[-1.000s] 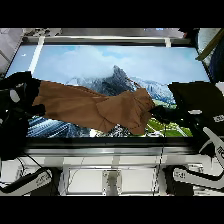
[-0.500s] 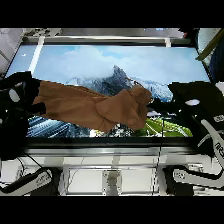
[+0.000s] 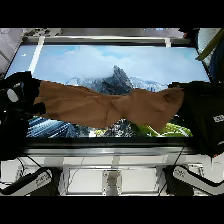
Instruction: Fold the clothes and pants, and hang the long-sleeved shirts on hangers.
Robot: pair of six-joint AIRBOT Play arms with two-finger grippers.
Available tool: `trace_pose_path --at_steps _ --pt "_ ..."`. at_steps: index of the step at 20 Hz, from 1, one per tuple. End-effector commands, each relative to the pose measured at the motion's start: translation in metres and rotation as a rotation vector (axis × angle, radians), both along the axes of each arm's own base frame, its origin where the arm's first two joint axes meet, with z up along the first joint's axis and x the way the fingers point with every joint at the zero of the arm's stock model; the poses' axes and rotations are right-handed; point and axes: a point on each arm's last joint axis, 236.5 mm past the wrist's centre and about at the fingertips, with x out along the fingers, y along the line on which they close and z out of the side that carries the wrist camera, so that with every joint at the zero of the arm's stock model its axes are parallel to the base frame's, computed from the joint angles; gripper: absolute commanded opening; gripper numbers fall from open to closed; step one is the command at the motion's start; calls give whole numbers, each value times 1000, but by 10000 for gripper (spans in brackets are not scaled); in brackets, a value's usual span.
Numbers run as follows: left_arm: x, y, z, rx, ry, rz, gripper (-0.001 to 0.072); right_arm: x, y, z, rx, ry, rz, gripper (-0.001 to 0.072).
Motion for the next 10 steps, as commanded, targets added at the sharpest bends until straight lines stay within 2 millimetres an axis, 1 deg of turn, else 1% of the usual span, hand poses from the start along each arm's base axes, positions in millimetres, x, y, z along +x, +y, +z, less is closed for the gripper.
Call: trace_pose_path --at_steps 1,2,3,5,6,7,8,9,10 --pt "9 -21 1 -98 -43 48 638 -6 -31 7 -62 12 -54 29" --pt "15 -28 2 -133 -68 58 638 -5 -31 -2 -65 34 -46 29" --pt "20 -31 3 -148 -88 65 638 -3 -31 -13 -66 59 -38 29" --pt "30 -27 5 -146 -132 108 639 0 -33 -33 -47 108 -32 42" --pt "35 -24 7 -145 -158 134 639 1 -35 -42 -32 132 -46 170" --pt "42 -19 9 -139 -193 155 639 3 -39 -48 -32 141 -62 399" --pt "52 -12 14 -134 -244 187 639 5 -42 -49 -40 135 -69 491" --pt "64 -1 21 -136 -310 254 639 7 -44 -46 -50 122 -78 491" --pt "76 14 29 -143 -388 341 638 7 -47 -43 -68 117 -78 491"
